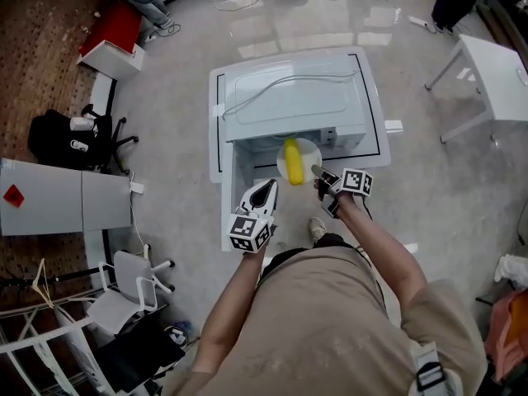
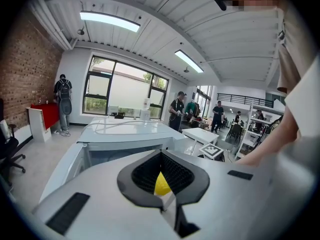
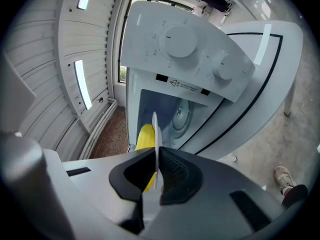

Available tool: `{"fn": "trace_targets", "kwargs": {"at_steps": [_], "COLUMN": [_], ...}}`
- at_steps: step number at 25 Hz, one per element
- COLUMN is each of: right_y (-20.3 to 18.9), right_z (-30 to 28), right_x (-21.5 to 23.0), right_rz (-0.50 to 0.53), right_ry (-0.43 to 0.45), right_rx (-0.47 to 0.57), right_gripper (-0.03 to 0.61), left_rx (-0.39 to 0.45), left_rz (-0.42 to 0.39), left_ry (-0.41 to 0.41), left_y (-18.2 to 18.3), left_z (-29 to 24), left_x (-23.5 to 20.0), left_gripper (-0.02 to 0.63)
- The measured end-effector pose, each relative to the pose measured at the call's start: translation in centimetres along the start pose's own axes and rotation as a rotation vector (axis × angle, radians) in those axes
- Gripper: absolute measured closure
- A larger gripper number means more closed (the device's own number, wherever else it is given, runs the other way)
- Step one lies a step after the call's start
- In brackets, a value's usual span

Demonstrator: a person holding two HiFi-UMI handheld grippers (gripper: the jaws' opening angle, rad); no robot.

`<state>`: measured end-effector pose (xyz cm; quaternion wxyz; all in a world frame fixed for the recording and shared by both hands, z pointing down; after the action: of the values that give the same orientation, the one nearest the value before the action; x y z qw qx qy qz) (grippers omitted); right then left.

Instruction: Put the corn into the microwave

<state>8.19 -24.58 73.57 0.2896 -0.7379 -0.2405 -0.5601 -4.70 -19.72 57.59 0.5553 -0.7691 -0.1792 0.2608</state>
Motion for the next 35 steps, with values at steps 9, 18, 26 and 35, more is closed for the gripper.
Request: {"fn": "trace_targets", "kwargs": {"at_steps": [9, 18, 26, 35], "right_y": [1.9, 2.4, 3.2, 3.9], "right_z": [-3.6, -6.8, -9.0, -10.2], "right_x": [2.2, 2.7, 3.7, 5.1], "right_rz": [-0.001, -0.039, -0.097, -0.163], "right_ry": [-0.034, -0.036, -0.062, -0.093], "right_rx": [0.041, 0.072, 0.113, 0.218], "right_gripper": [0.561, 0.561, 0.561, 0.561], "left_rx": [-0.040, -0.054, -0.041, -0.046], "left_rz": [0.030, 0.057, 0.069, 0.080], "left_ry": [0.043, 0.071, 0.083, 0.078], "left_y": [-1.2, -2.2, -2.3, -2.6], "left_z": [-2.8, -3.5, -4.2, -4.8], "left_x": [-2.7, -3.9, -4.7, -4.8], "left_gripper": [0.611, 0.611, 0.611, 0.611]}}
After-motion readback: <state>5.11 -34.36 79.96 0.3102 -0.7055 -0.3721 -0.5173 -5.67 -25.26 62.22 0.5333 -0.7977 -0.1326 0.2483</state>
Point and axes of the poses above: the fingertips, and each gripper's own axes: z backward along the fingers, x to its right, y out of its top, the point moved 1 cm from there along z, backward along the fingers, and after that the axes turned 6 degrees about x, right-handed, at the moved point
